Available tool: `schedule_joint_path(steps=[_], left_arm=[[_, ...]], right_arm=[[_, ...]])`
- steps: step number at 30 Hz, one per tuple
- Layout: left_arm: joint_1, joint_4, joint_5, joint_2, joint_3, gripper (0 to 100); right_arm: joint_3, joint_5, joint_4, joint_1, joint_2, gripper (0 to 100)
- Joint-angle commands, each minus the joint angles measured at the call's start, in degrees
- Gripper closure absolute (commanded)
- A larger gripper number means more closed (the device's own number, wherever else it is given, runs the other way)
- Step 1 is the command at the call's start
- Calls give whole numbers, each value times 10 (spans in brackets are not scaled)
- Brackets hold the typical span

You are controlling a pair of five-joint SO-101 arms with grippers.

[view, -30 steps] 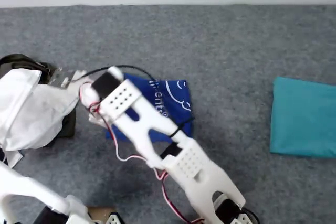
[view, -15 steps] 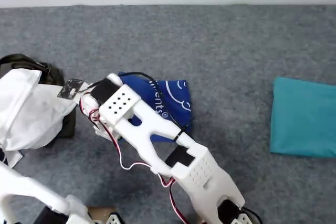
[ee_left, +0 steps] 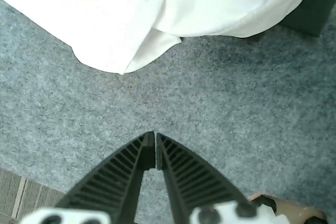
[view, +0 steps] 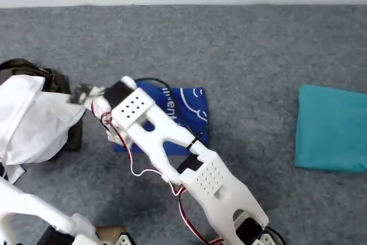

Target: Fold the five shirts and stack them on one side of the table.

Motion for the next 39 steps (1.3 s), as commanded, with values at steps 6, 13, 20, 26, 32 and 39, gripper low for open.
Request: schedule_joint_path(steps=[6,13,20,26,32,39], left_arm=[[4,-5,4,-24,-21,984],[4,-5,4,-24,-21,984],[3,-5,4,-24,-21,984],[4,-7,4,-24,-21,984],[4,-9,4,-24,-21,984],[4,-9,4,-24,-21,984]], right_arm=[[-96,10,24,-33,-29,990],[-96,11,25,-54,33,977],[-97,8,25,-33,-6,777],[-96,9,24,39,-77,873],[-95,10,23,148,-70,990],[-100,10,1,234,45,985]])
